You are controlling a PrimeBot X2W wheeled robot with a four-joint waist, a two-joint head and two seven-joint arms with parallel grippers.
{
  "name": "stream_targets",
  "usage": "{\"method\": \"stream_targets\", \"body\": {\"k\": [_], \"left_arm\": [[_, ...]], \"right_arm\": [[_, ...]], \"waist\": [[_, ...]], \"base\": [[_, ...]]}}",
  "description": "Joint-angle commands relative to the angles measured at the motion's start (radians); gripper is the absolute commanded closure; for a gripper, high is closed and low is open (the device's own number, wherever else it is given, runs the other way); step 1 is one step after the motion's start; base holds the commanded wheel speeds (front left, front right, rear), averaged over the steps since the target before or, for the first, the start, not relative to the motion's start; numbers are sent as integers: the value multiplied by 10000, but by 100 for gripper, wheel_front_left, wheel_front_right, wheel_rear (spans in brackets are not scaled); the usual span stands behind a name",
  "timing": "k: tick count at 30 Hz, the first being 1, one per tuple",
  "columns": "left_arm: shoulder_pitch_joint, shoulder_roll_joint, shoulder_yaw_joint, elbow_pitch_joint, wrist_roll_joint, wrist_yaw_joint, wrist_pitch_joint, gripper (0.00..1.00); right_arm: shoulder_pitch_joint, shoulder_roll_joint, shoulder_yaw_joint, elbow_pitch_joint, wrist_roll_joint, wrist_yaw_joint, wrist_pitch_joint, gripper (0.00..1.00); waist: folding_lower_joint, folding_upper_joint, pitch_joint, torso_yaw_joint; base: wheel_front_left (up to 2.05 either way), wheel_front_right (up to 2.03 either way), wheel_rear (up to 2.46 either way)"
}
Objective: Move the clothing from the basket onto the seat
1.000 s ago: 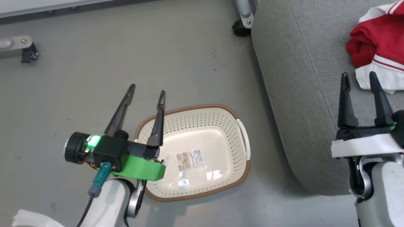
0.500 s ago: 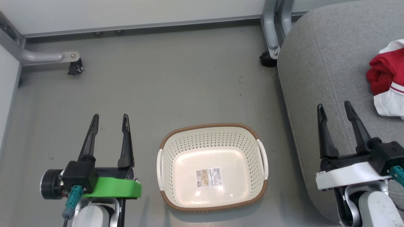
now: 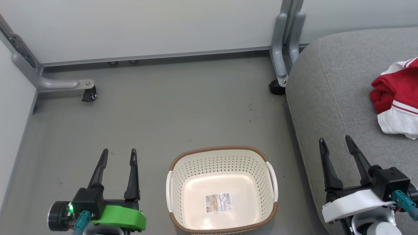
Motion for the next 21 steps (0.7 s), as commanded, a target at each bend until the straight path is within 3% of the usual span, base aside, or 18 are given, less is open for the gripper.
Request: {"method": "stream_targets", "body": {"k": [1,21], "left_arm": [[147,-17,56,56,120,-56,-2,0],[23,-223,451,555,335,-410,-2,0]], "right_arm": [[147,-13,-1,-47,33,-10,60,0],[323,46,66,-73,102,-10,133,0]], "waist": [[1,0,-66,-42],[1,0,-134,67]], "base": [[0,0,0],[0,0,0]]}}
